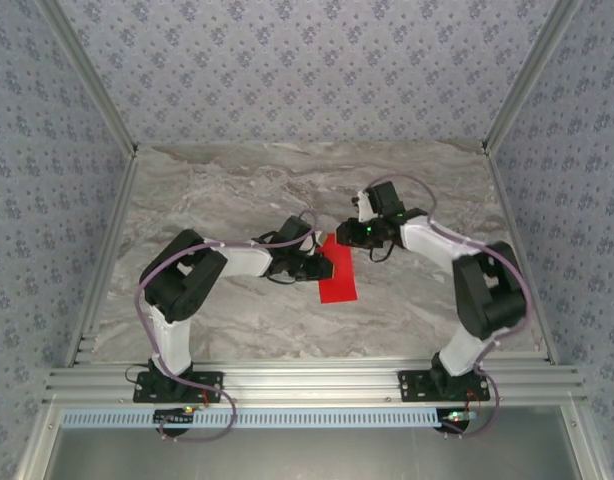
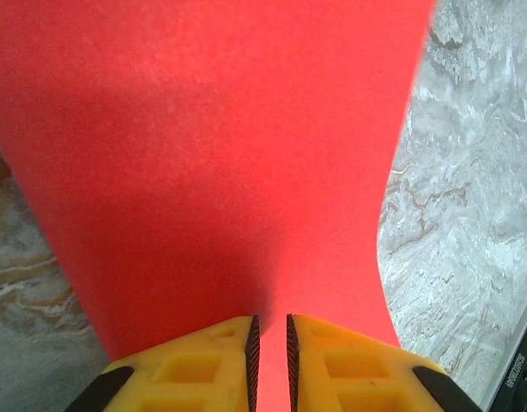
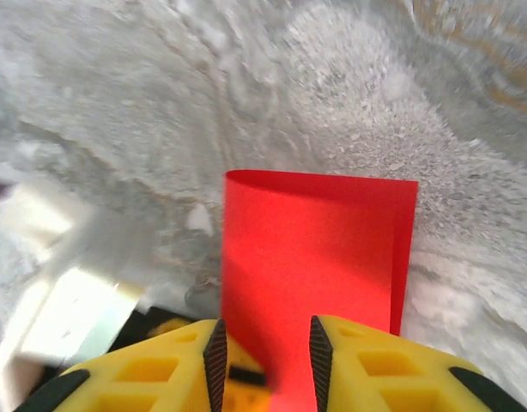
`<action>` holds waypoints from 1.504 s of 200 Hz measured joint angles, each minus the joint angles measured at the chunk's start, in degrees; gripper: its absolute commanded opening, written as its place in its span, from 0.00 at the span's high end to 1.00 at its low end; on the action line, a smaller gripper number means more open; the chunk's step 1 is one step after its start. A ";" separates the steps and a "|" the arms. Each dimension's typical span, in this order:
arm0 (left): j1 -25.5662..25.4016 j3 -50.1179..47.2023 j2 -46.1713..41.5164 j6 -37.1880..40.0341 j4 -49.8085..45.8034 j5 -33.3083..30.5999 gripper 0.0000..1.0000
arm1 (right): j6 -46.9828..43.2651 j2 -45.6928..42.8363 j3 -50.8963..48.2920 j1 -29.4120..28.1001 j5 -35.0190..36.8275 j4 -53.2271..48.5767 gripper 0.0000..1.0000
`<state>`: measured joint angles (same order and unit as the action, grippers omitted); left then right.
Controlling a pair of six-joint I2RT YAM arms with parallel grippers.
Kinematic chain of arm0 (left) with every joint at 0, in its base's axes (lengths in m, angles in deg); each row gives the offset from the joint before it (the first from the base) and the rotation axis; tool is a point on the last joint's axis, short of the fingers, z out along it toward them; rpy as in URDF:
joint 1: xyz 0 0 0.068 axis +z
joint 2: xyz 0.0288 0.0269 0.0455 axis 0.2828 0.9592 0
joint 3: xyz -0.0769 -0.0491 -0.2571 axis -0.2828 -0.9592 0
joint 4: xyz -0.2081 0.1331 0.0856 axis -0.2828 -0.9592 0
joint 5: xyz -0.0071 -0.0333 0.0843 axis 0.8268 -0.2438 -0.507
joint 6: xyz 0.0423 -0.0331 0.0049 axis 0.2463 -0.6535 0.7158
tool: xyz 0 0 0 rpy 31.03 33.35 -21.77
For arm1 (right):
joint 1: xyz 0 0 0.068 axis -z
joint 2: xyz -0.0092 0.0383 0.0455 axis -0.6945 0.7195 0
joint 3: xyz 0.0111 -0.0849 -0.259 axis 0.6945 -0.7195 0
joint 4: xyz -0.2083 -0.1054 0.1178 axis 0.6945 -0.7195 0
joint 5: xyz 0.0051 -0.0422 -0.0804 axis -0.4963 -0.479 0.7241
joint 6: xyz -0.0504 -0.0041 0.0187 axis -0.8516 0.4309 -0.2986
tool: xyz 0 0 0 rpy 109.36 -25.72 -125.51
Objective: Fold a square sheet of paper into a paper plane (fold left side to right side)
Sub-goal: Hold the square sheet of paper at the center of the table, then hold the paper at the center of the table, then first fold the square sheet of paper in half at the center of the table.
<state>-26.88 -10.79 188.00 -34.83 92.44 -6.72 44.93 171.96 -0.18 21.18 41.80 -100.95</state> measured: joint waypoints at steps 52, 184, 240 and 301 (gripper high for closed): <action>-0.35 0.70 0.00 -0.37 -1.36 -1.18 0.83 | 1.92 -10.40 -14.73 -2.69 -2.21 0.15 0.85; -1.09 7.43 2.34 0.98 -9.14 -2.51 0.77 | 3.91 -2.69 -17.62 -6.23 0.11 -1.95 0.86; -0.44 10.34 4.42 1.88 -10.43 -2.08 0.78 | 3.41 -2.05 -16.13 -6.78 1.79 -3.89 0.86; 2.93 14.82 7.32 2.25 -11.52 -1.27 0.79 | 2.36 -1.44 -15.17 -6.97 3.04 -4.85 0.87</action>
<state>-23.95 4.03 195.32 -32.58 80.92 -7.99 47.29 170.52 -15.34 14.21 44.84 -105.80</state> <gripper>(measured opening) 0.216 0.134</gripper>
